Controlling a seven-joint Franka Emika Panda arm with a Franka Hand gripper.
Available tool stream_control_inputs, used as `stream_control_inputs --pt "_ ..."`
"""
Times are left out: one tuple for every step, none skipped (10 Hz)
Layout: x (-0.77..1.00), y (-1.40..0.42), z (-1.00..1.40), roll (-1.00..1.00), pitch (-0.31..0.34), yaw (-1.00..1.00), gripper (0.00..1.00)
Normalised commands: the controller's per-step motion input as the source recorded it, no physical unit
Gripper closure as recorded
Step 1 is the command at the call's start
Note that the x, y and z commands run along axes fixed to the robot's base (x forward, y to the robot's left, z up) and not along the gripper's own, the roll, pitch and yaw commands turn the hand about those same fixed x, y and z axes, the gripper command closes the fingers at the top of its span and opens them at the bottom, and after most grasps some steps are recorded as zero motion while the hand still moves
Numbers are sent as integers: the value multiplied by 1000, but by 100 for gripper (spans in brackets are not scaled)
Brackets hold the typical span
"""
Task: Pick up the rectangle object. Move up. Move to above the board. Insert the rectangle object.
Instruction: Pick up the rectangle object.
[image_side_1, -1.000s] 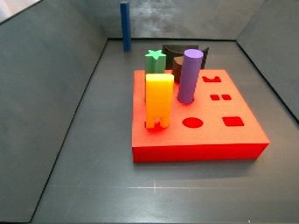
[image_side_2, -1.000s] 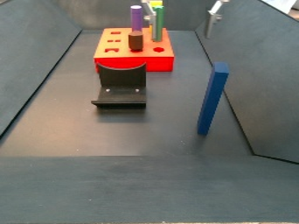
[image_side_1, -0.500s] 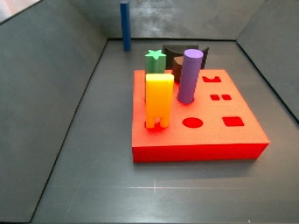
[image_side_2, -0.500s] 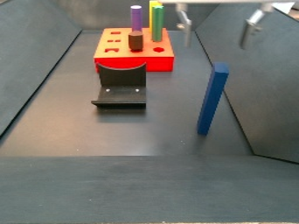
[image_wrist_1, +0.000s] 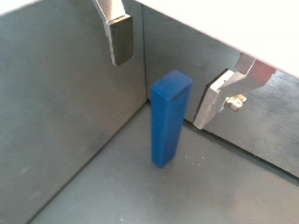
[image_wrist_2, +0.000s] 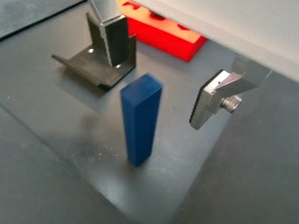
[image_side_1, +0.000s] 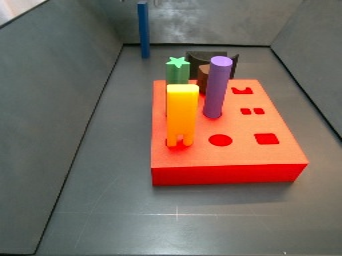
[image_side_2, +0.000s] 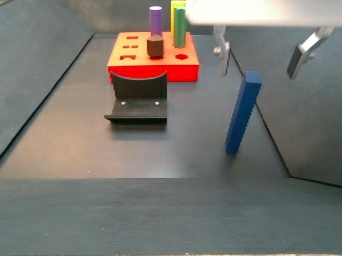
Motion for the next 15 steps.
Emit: stream_control_inputs --pt "129 214 -380 -134 -97 89 0" --pt "0 123 -394 -200 -163 0 0" --pt "0 74 -371 -220 -171 0 0" --pt "0 17 -314 -180 -116 -9 0" --pt "0 0 -214 -151 -87 -46 0" --pt "0 0 -200 -119 -74 -40 0" --pt "0 0 0 0 -6 0 0" --pt "0 0 0 0 0 0 0" --pt "0 0 0 0 0 0 100" --pt "0 0 0 0 0 0 100" --pt "0 0 0 0 0 0 100" --pt "0 0 0 0 0 0 100" --pt "0 0 0 0 0 0 100" --pt "0 0 0 0 0 0 100" --pt "0 0 0 0 0 0 100"
